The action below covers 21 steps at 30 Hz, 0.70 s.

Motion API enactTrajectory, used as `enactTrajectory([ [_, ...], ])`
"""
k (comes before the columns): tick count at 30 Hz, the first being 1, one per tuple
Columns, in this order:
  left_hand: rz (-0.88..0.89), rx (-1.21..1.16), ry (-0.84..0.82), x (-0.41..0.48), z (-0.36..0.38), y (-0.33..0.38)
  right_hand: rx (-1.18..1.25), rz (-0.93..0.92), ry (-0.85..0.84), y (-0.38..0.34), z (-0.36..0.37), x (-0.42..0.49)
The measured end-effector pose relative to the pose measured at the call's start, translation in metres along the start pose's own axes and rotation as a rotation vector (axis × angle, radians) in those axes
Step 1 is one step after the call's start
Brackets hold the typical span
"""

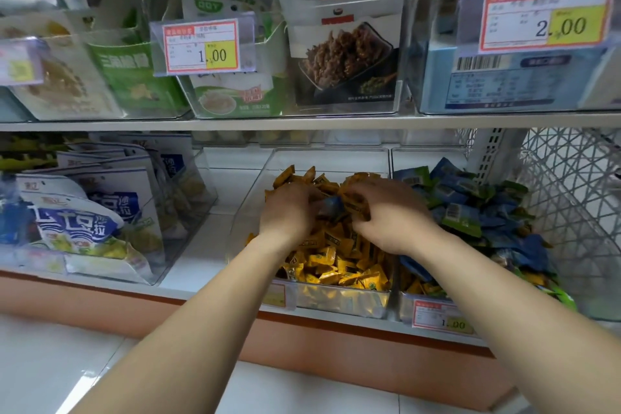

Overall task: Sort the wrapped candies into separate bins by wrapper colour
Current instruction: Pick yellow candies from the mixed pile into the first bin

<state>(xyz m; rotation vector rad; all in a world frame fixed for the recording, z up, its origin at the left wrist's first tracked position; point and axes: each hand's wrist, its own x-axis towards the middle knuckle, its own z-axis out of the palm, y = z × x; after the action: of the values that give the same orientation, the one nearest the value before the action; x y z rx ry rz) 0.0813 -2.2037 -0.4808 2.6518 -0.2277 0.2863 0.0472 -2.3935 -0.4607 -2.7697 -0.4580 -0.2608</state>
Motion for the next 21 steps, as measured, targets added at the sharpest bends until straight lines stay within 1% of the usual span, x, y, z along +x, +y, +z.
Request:
enactTrajectory([
  [2,0.080,-0.204,0.040,-0.011,-0.016,0.008,0.067,-0.038,0.067,-0.005,-0.003,-0.005],
  [4,0.143,-0.365,0.003,-0.026,-0.031,0.019,0.319,-0.057,0.099,-0.013,-0.008,-0.011],
  [6,0.168,-0.458,-0.018,-0.040,-0.042,0.029,0.509,-0.077,0.155,-0.018,-0.013,-0.019],
  [8,0.166,-0.523,-0.011,-0.053,-0.048,0.035,0.569,-0.077,0.223,-0.016,-0.020,-0.027],
  [10,0.126,-0.551,-0.007,-0.065,-0.054,0.034,0.539,-0.057,0.296,-0.007,-0.027,-0.035],
  [12,0.098,-0.463,0.023,-0.075,-0.061,0.023,0.426,-0.027,0.392,0.010,-0.035,-0.041],
  [14,0.069,-0.303,0.076,-0.080,-0.070,0.007,0.186,-0.001,0.484,0.033,-0.041,-0.046],
  [15,0.043,-0.241,0.104,-0.080,-0.075,-0.002,0.061,0.006,0.500,0.046,-0.043,-0.048],
  [16,0.017,-0.199,0.128,-0.080,-0.078,-0.011,-0.040,0.033,0.464,0.059,-0.044,-0.050],
  [18,-0.024,-0.147,0.167,-0.079,-0.081,-0.027,-0.188,0.137,0.288,0.076,-0.043,-0.055],
  [20,-0.060,-0.084,0.193,-0.078,-0.080,-0.040,-0.248,0.206,0.098,0.080,-0.041,-0.055],
  [21,-0.082,-0.053,0.189,-0.078,-0.077,-0.047,-0.235,0.232,0.053,0.077,-0.041,-0.054],
])
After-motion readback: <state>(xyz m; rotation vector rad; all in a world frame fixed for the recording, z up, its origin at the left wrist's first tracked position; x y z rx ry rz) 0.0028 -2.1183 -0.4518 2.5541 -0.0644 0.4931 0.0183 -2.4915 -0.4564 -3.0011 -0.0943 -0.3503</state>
